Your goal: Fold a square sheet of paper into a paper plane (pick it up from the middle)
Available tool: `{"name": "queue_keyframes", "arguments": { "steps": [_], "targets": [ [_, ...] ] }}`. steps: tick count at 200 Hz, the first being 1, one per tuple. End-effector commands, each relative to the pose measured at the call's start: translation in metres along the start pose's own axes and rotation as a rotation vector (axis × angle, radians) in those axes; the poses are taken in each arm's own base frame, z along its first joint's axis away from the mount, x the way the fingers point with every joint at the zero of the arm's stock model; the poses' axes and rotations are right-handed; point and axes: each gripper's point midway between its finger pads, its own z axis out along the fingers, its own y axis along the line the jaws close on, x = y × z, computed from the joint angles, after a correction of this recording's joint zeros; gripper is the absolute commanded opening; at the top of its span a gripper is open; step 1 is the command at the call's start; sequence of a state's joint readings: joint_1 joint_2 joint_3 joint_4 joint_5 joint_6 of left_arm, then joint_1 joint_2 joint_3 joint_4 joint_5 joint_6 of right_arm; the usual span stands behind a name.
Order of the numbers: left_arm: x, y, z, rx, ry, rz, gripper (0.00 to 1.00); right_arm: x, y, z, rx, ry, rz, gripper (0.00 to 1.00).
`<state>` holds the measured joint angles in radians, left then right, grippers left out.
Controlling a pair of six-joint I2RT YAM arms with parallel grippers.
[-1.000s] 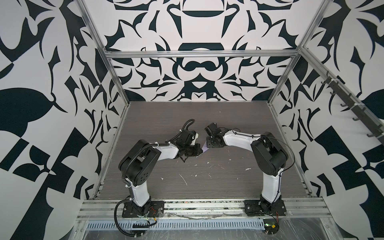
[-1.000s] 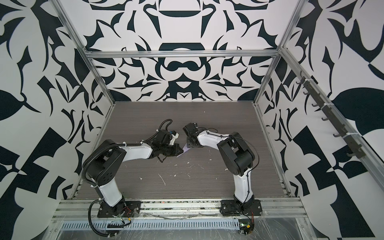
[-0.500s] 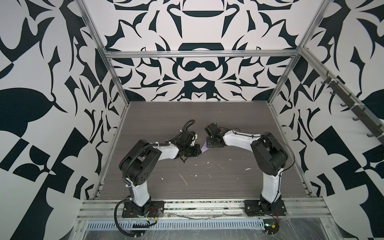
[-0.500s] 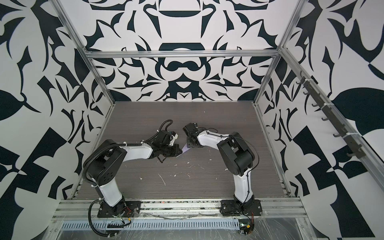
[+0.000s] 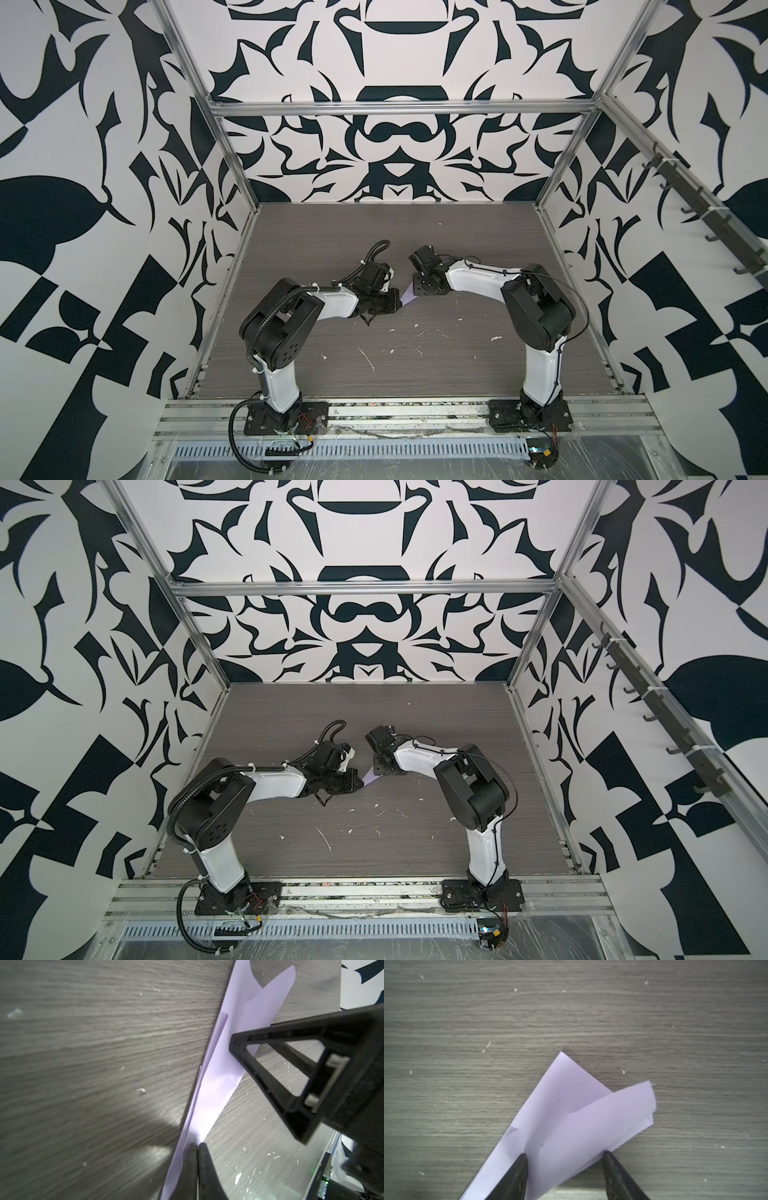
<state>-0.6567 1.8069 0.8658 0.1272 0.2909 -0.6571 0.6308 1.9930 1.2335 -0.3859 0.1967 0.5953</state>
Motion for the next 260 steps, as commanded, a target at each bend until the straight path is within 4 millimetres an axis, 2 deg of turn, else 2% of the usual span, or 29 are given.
{"name": "queue_keyframes", "arguments": {
  "steps": [1,59,111,173,260],
  "targets": [
    [0.002,0.009,0.003,-0.043,0.022,-0.029,0.07,0.133,-0.068,0.052,0.232,0.45,-0.05,0.59],
    [-0.016,-0.02,-0.01,0.05,-0.027,0.007,0.09,0.133,-0.067,0.052,0.229,0.451,-0.05,0.59],
    [-0.027,-0.024,0.003,0.064,-0.027,0.004,0.1,0.135,-0.067,0.054,0.224,0.455,-0.049,0.58],
    [-0.029,-0.02,0.016,0.054,-0.001,-0.007,0.1,0.135,-0.066,0.054,0.221,0.456,-0.048,0.57],
    [-0.017,0.001,0.025,-0.026,0.04,-0.045,0.08,0.137,-0.067,0.055,0.222,0.459,-0.048,0.57]
  ]
}}
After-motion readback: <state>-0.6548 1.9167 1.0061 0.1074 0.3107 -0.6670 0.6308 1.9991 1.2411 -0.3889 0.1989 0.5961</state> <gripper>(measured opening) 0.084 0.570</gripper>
